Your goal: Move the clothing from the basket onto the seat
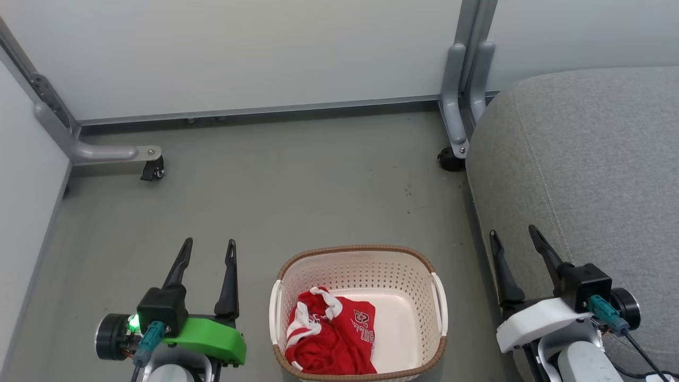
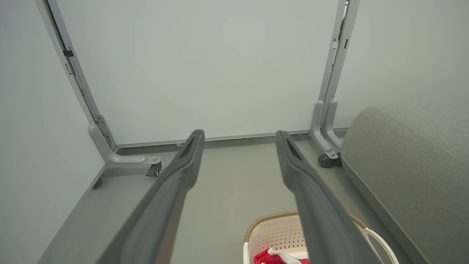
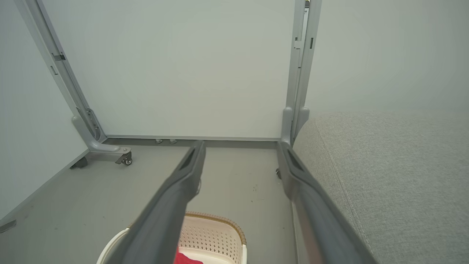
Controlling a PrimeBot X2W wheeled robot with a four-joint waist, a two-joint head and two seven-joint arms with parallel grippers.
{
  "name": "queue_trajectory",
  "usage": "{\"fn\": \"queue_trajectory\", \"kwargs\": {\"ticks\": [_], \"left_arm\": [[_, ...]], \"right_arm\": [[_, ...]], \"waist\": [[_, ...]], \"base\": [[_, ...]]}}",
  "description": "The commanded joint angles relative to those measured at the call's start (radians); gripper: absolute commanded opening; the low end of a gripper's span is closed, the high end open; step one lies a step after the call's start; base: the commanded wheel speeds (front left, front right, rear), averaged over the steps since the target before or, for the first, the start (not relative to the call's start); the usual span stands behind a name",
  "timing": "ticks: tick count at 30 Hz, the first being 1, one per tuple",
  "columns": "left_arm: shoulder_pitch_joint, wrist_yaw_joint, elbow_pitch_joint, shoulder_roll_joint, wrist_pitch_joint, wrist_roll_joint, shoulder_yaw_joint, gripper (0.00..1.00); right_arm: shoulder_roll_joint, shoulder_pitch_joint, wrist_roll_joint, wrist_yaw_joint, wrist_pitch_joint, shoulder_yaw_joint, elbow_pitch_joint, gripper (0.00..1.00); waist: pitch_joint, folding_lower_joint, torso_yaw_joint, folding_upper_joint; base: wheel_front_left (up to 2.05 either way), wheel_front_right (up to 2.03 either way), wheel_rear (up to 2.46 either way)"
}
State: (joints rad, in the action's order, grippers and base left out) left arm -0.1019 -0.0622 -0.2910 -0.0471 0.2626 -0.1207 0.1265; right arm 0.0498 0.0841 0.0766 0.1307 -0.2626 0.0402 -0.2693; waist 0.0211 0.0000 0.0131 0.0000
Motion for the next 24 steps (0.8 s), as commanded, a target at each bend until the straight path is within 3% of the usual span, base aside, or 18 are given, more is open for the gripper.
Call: {"fn": "queue_trajectory", "kwargs": {"ticks": [1, 18, 24], "left_arm": [[-0.002, 0.003, -0.001, -0.006, 0.003, -0.002, -0.004, 1.0], [-0.021, 0.009, -0.019, -0.006, 0.003, 0.004, -0.002, 1.0], [-0.061, -0.007, -0.038, -0.006, 0.002, 0.019, 0.04, 1.0]], "right_arm": [[0.002, 0.001, 0.01, 0.0, -0.003, -0.004, 0.003, 1.0], [0.002, 0.012, 0.018, 0.0, -0.003, -0.002, 0.01, 1.0], [0.002, 0.039, 0.025, 0.0, -0.003, -0.001, 0.028, 1.0]], "waist": [[0.0, 0.0, 0.0, 0.0], [0.014, 0.0, 0.006, 0.0], [0.064, 0.0, 0.005, 0.0]], "base": [[0.0, 0.0, 0.0], [0.0, 0.0, 0.0], [0.0, 0.0, 0.0]]}}
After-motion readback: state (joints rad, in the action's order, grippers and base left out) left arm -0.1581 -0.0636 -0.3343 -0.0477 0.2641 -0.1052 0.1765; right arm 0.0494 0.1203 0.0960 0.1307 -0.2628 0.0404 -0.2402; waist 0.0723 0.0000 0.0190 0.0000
